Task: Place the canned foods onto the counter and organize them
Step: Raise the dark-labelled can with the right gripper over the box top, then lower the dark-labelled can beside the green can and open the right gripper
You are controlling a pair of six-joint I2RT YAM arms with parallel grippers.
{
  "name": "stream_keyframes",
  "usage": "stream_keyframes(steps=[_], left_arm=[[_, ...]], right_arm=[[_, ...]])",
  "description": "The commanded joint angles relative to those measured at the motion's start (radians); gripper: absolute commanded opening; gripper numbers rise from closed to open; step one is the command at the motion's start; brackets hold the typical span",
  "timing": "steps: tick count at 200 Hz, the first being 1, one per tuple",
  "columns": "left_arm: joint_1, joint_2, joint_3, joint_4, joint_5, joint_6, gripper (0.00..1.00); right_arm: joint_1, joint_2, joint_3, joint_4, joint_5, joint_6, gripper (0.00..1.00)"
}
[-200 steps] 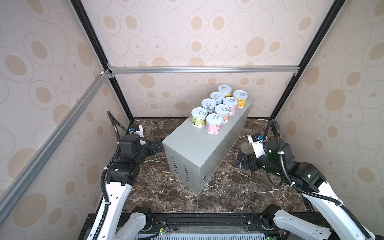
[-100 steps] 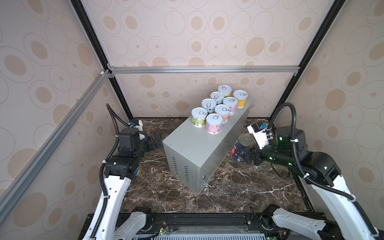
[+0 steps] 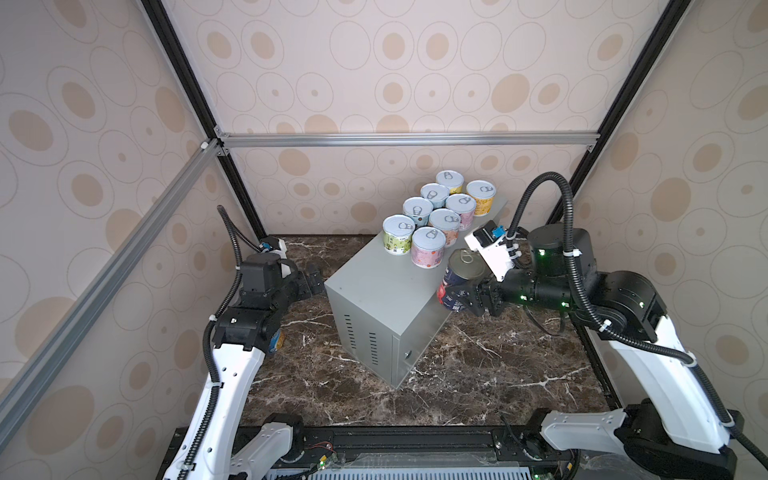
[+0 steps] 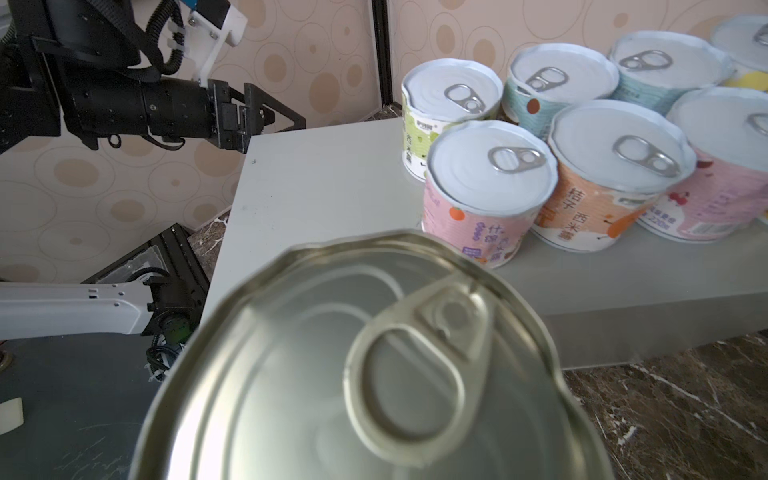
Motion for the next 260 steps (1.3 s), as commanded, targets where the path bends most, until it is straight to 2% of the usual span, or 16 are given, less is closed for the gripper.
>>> stream_keyframes(steps=[1,52,97,260], left_arm=[[-0.008,0.015,-0.01,0.069,0.03,0.004,0.99],[-0.008,0.023,-0.068,0.115,0.03,0.004,0.99],[-0.008,0.03,-0.118,0.156,0.033,0.004,0.99],[-0.008,0.025,-0.213,0.222,0.037,0.006,0.99]], right_arm=[[0.038,0.032,0.088,0.065,0.072,-0.042,0.45],[0.12,0.16,0.234,0.044,0.168,-0.034,0.44],[0.178,0.244,0.3,0.055,0.246,-0.011,0.44],[0.182,0.341,0.304,0.151,0.296,0.023,0.45]])
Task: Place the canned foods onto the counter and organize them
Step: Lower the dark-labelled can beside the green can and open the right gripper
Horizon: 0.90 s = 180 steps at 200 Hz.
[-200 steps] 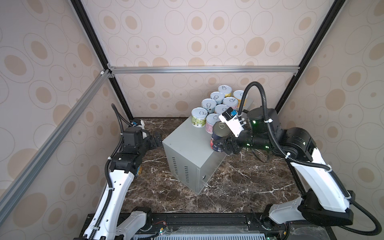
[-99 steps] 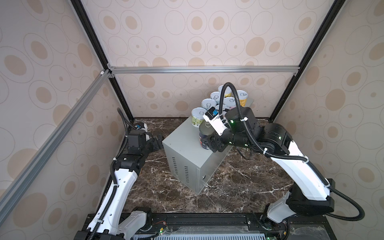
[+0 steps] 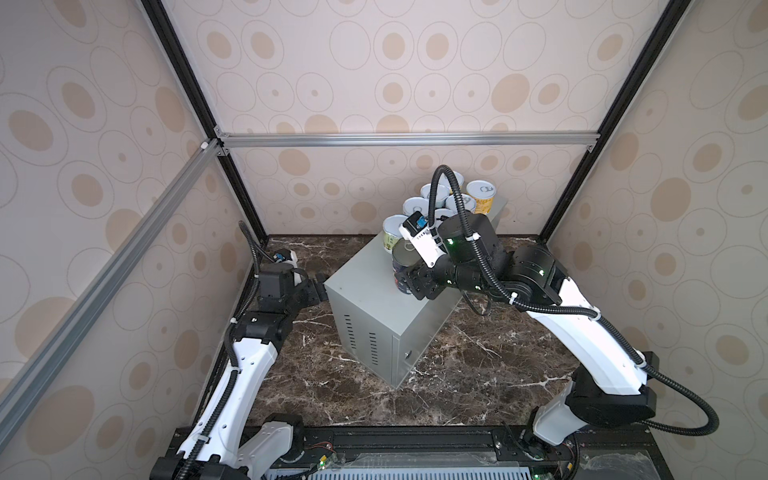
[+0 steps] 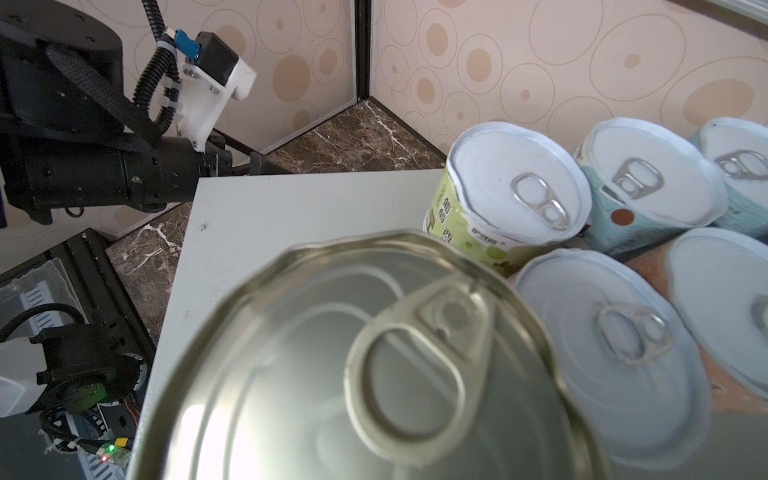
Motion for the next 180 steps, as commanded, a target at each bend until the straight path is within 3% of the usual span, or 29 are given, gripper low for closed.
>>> stream_keyframes(steps=[1,133,180], left_arm=[[-0.007,-0.007,-0.002,0.014,0.025,0.006,0.99],[-0.007,-0.024,-0.017,0.014,0.023,0.006,0.99],[-0.007,-0.021,-0.016,0.013,0.023,0.005,0.99]], right_arm=[[0.007,-0.001,0.047,0.125,0.024,0.014,0.45],[0.008,-0.056,-0.092,0.204,0.083,0.007,0.56],[0.007,-0.071,-0.09,0.201,0.09,-0.006,0.69]])
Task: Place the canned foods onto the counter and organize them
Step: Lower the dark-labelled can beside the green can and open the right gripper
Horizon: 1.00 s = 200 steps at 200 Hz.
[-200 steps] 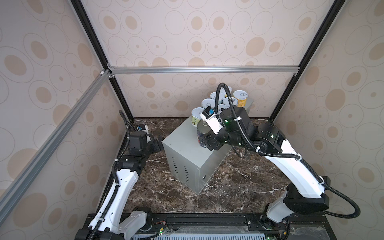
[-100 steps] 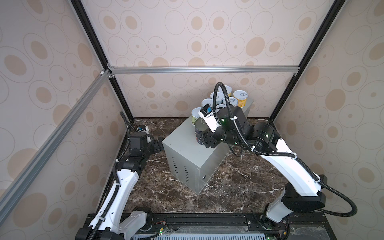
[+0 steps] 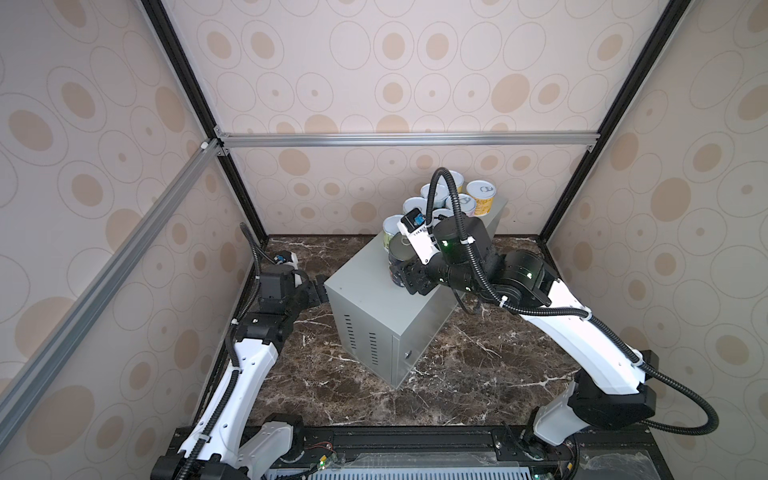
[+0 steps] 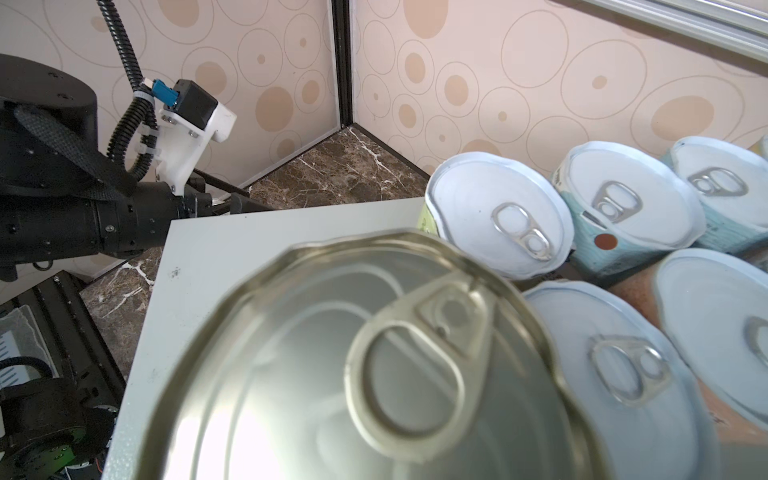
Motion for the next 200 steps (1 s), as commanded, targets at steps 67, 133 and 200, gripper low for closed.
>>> stream_keyframes(steps=[67,133,200], left_arm=[[-0.007,-0.023,0.002,0.003,0.026,-0.004,0.99],[-0.007,-0.023,0.008,0.0,0.025,-0.006,0.99],[-0.007,-0.021,0.008,0.0,0.026,-0.009,1.0]], right_arm=[[0.008,-0.067,-0.014,0.072,0.024,-0.022,0.85],[0.009,-0.075,-0.007,0.076,0.028,-0.036,0.88],[0.007,-0.075,0.002,0.071,0.063,-0.063,0.78]])
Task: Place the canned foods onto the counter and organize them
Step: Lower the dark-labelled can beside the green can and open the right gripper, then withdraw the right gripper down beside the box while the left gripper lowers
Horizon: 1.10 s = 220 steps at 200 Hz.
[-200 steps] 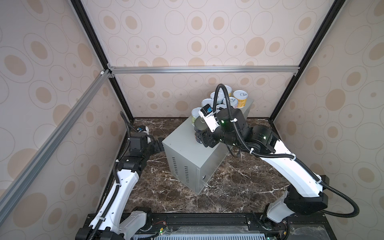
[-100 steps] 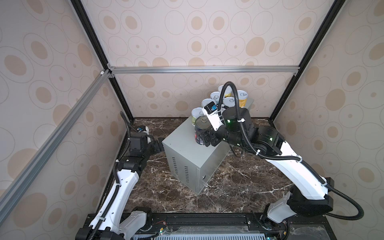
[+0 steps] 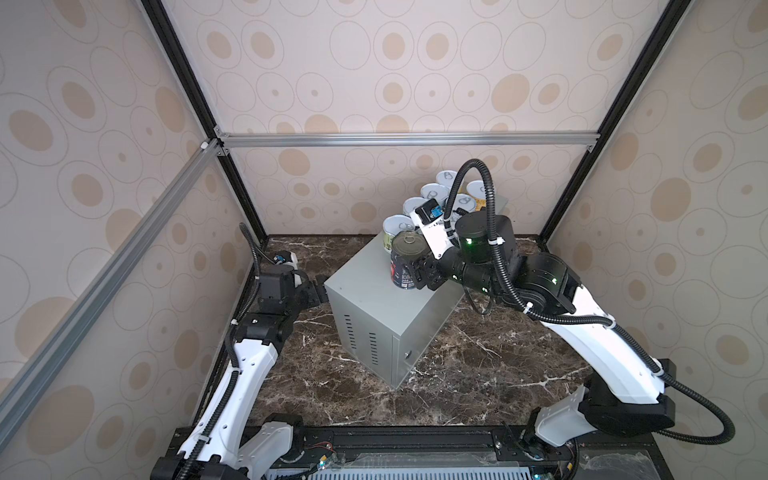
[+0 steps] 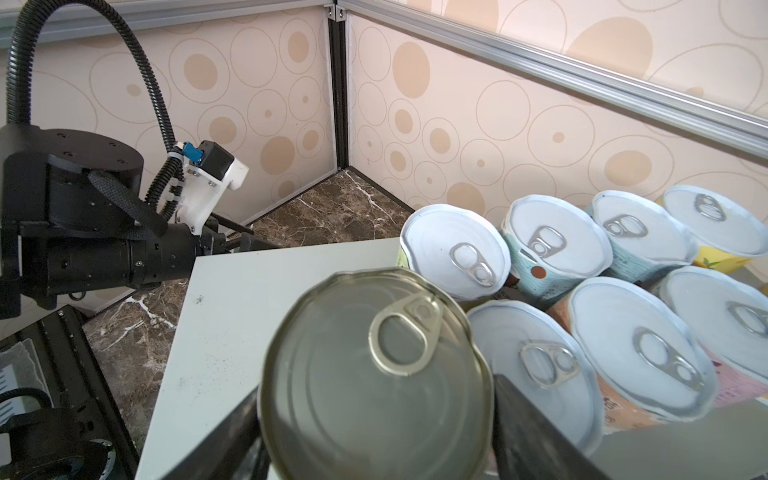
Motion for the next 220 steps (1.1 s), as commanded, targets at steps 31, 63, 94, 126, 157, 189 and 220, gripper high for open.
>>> stream_keyframes(steps=[31,63,94,126,157,189,220], left_arm=[[-0.007,-0.016,0.016,-0.004,0.022,-0.005,0.99],[-0.007,-0.018,0.029,-0.016,0.003,-0.009,0.99],[-0.007,-0.038,0.052,-0.042,-0.029,-0.014,1.0],[-0.007,-0.057,0.087,-0.093,-0.067,-0.021,0.99],[-0.007,-0.084,0.104,-0.135,-0.088,-0.038,0.99],[-0.007,-0.101,0.126,-0.186,-0.11,-0.059,0.99],[-0.007,-0.102,0.138,-0.243,-0.132,-0.091,0.99]], right_arm=[[0.003,-0.005,0.023,-0.001,0.026,-0.024,0.82],[0.005,-0.005,0.043,-0.01,-0.005,-0.016,0.88],[0.004,-0.01,0.09,-0.035,-0.031,-0.007,0.95],[0.004,-0.045,0.108,-0.052,-0.041,0.005,0.98],[0.004,-0.113,0.098,-0.069,-0.026,0.028,0.99],[0.004,-0.208,0.053,-0.112,0.024,0.066,0.99],[0.003,-0.326,-0.043,-0.157,0.108,0.119,0.99]])
